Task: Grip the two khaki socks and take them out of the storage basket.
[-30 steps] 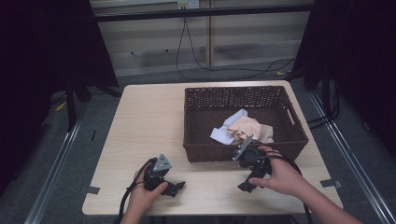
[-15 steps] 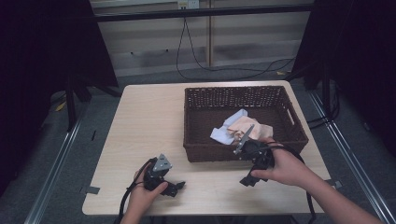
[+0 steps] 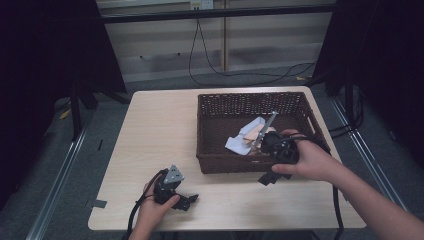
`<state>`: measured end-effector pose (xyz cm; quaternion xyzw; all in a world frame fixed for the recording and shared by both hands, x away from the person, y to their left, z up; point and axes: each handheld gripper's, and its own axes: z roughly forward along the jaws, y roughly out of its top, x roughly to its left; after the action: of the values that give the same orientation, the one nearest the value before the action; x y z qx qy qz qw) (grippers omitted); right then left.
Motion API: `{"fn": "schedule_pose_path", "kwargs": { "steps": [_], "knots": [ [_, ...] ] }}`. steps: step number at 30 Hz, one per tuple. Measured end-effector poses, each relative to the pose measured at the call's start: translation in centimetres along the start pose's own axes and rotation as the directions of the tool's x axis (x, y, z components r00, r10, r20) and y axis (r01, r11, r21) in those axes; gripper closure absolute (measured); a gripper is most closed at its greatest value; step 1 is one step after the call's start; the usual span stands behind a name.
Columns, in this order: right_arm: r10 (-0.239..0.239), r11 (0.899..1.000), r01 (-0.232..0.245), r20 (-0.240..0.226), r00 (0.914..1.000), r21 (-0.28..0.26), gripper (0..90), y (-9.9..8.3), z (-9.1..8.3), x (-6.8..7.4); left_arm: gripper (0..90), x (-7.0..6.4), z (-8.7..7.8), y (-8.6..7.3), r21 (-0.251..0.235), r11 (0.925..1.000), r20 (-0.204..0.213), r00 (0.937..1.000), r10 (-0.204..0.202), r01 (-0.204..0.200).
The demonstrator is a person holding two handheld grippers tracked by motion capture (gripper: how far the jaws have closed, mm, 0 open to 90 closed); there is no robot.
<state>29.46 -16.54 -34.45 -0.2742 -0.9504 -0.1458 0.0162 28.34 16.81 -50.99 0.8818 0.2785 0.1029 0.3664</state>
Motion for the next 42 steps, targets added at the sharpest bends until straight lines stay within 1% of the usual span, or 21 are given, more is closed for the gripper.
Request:
{"fn": "schedule_pose_path", "kwargs": {
  "steps": [3, 4, 6, 7, 10, 11, 15, 19, 22, 27, 29, 30, 32, 33, 34, 35, 36, 39, 40, 41, 42],
  "knots": [
    [0.014, 1.0, -0.014, 0.001, 0.9999, -0.005, 9.3, 0.3, -0.6, -1.0, 0.0, 0.0, 0.0, 0.0, 0.0, 1.0, -0.003, 1.0, 0.004, -0.004],
    [0.014, 1.0, -0.014, 0.001, 0.9999, -0.005, 9.3, 0.3, -0.6, -1.0, 0.0, 0.0, 0.0, 0.0, 0.0, 1.0, -0.003, 1.0, 0.004, -0.004],
    [0.038, 0.999, -0.038, 0.016, 0.9992, -0.002, 9.2, 0.5, -1.0, -1.6, 0.0, 0.0, 0.0, 0.0, 0.0, 1.0, -0.003, 1.0, 0.004, -0.004],
    [0.046, 0.999, -0.046, 0.025, 0.9986, -0.005, 9.2, 0.6, -1.2, -2.3, 0.0, 0.0, 0.0, 0.0, 0.001, 1.0, -0.004, 1.0, 0.005, -0.005],
    [0.069, 0.998, -0.069, 0.04, 0.9968, -0.01, 9.1, 0.8, -1.5, -3.2, 0.0, 0.0, -0.1, 0.0, 0.008, 0.9999, -0.005, 1.0, 0.006, -0.006],
    [0.067, 0.998, -0.066, 0.049, 0.9966, -0.018, 9.0, 0.8, -1.5, -3.5, 0.0, 0.0, 0.0, 0.0, 0.006, 1.0, -0.003, 1.0, 0.006, -0.006],
    [0.109, 0.994, -0.107, 0.069, 0.9917, -0.034, 9.2, 1.1, -1.6, -4.9, 0.0, 0.0, 0.0, 0.0, 0.005, 1.0, -0.005, 1.0, 0.006, -0.006],
    [0.129, 0.992, -0.128, 0.095, 0.987, -0.022, 9.4, 1.2, -1.2, -6.3, 0.0, 0.0, 0.0, 0.0, 0.004, 1.0, -0.003, 1.0, 0.006, -0.006],
    [0.148, 0.989, -0.147, 0.113, 0.9825, -0.02, 9.4, 1.4, -0.6, -7.4, 0.0, 0.0, 0.0, 0.0, 0.0, 1.0, -0.003, 1.0, 0.004, -0.004],
    [0.177, 0.984, -0.18, 0.153, 0.9723, 0.006, 11.0, 1.6, 0.8, -9.1, 0.0, 0.0, 0.0, 0.0, 0.0, 1.0, -0.002, 1.0, 0.004, -0.004],
    [0.193, 0.981, -0.195, 0.136, 0.9718, 0.002, 12.7, 1.6, 1.6, -9.6, 0.0, 0.0, 0.0, 0.0, 0.003, 1.0, -0.004, 1.0, 0.005, -0.005],
    [0.19, 0.981, -0.193, 0.141, 0.9715, 0.008, 14.6, 1.6, 2.0, -9.8, 0.0, 0.0, 0.0, 0.0, 0.0, 1.0, -0.002, 1.0, 0.004, -0.004],
    [0.21, 0.977, -0.215, 0.153, 0.9657, 0.017, 16.4, 1.7, 2.7, -10.2, 0.0, 0.0, 0.0, 0.0, 0.0, 1.0, -0.002, 1.0, 0.004, -0.004],
    [0.21, 0.977, -0.215, 0.153, 0.9657, 0.017, 16.4, 1.7, 2.7, -10.2, 0.0, 0.0, 0.0, 0.0, 0.0, 1.0, -0.002, 1.0, 0.004, -0.004],
    [0.229, 0.972, -0.234, 0.16, 0.9602, 0.01, 19.1, 1.7, 3.6, -10.7, 0.0, 0.0, 0.0, 0.0, 0.002, 1.0, -0.003, 1.0, 0.004, -0.004],
    [0.231, 0.972, -0.236, 0.165, 0.9588, 0.01, 20.3, 1.7, 3.8, -10.9, 0.0, 0.0, 0.0, 0.0, 0.002, 1.0, -0.003, 1.0, 0.004, -0.004],
    [0.243, 0.969, -0.246, 0.156, 0.9574, 0.002, 21.3, 1.7, 4.2, -11.1, 0.0, 0.0, 0.0, 0.0, 0.0, 1.0, -0.002, 1.0, 0.004, -0.004],
    [0.241, 0.97, -0.244, 0.157, 0.9576, 0.002, 21.8, 1.8, 4.9, -11.5, 0.0, 0.0, 0.0, 0.0, -0.002, 1.0, -0.001, 1.0, 0.004, -0.004],
    [0.236, 0.97, -0.241, 0.164, 0.9578, 0.013, 21.8, 2.0, 5.0, -11.5, 0.0, 0.0, 0.0, 0.0, -0.001, 1.0, -0.001, 1.0, 0.004, -0.004],
    [0.228, 0.973, -0.233, 0.163, 0.9598, 0.008, 21.9, 2.0, 5.2, -11.6, 0.0, 0.0, 0.0, 0.0, -0.001, 1.0, -0.001, 1.0, 0.004, -0.004],
    [0.232, 0.971, -0.237, 0.161, 0.9593, 0.012, 22.9, 2.2, 5.3, -11.5, 0.0, 0.0, 0.0, 0.0, 0.0, 1.0, -0.001, 1.0, 0.004, -0.004]
  ]
}}
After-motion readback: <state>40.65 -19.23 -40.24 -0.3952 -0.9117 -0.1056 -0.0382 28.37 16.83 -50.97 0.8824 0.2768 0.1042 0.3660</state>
